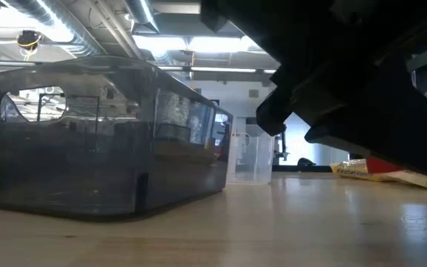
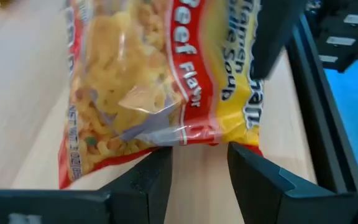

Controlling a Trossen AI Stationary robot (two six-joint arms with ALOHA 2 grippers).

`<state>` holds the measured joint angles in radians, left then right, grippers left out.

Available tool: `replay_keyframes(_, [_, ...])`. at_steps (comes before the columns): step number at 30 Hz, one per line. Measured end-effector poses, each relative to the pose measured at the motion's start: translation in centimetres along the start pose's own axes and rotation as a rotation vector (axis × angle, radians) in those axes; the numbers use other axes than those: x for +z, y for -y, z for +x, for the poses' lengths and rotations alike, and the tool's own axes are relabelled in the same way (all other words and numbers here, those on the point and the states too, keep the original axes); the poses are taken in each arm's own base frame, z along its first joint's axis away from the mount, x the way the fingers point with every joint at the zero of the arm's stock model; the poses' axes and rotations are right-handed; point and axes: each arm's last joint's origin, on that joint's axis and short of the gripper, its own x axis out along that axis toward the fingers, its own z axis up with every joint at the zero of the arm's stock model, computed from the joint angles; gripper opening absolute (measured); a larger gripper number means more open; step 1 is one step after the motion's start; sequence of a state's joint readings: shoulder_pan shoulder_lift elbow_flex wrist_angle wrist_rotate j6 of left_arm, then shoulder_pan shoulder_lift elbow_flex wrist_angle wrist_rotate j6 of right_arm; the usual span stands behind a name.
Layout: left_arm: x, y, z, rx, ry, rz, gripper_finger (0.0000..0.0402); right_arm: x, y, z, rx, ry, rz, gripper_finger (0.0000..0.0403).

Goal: Sort Maruchan noodles
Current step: Put the red noodle pack into the white bin

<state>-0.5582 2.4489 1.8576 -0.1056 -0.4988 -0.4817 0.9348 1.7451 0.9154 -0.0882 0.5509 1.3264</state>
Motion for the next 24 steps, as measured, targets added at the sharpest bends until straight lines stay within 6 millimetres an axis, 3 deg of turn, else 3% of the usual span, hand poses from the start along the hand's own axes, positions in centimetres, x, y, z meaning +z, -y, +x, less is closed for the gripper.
replay_keyframes(6, [0.1,0.0,-0.3,-0.006,-0.01,0.002,0.0149,-0.1,0.1,0.0,-0.007,-0.024,-0.083,0.0201])
replay_keyframes(12, [1.9,0.6,-3.0,-0.055,-0.044,0.018,0.0149,-0.1,0.2,-0.3,-0.002,-0.081,-0.168,0.0098])
replay_keyframes(18, [3.8,1.7,-6.8,-0.102,-0.058,0.048,0.0149,0.1,-0.1,-0.9,0.032,-0.124,-0.228,0.0094])
replay_keyframes(24, [4.8,1.5,-7.3,-0.142,-0.044,0.038,0.015,0.6,-1.3,-1.1,0.075,-0.109,-0.271,0.0106])
